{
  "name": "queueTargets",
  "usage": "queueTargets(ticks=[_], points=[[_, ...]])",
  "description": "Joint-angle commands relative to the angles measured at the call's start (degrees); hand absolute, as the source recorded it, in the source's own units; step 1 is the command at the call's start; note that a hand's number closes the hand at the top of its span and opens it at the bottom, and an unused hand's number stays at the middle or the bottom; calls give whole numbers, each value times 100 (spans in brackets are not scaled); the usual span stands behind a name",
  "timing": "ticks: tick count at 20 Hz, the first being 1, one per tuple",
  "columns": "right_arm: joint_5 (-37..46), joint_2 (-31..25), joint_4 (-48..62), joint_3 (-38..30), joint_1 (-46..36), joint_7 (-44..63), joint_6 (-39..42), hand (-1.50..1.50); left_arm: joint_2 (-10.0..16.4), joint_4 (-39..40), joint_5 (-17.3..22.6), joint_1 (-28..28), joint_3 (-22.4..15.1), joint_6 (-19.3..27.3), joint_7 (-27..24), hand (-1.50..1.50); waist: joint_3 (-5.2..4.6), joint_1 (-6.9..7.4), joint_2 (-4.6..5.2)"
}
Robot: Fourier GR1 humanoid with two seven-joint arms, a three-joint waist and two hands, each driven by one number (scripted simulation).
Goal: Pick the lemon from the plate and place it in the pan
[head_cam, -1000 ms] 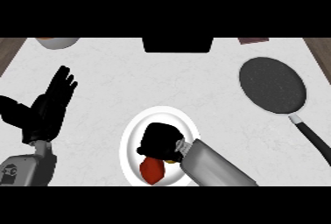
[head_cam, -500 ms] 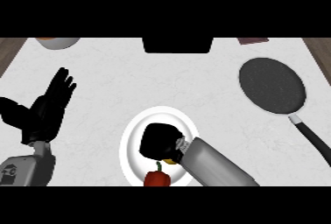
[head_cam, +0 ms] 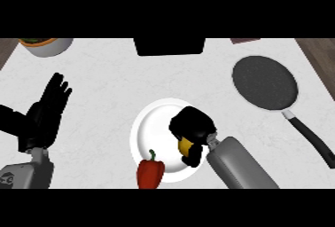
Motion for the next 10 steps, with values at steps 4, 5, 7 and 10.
queueTargets(ticks=[4,5,7,10], points=[[300,-317,-1968,-844,588,1693,-376,150,-46,0,-17,56,4,54,48,0,-12,-121,-28],[414,-471,-2403,-788,781,1713,-477,150,28,-114,-28,128,27,34,85,0,-9,-99,-41],[386,-585,-3195,-1000,536,1835,-218,150,5,-68,48,169,46,-59,-19,0,-14,-43,-21],[517,-468,-4471,-838,856,2380,310,150,29,-217,38,109,-1,-53,172,0,-11,30,-1]])
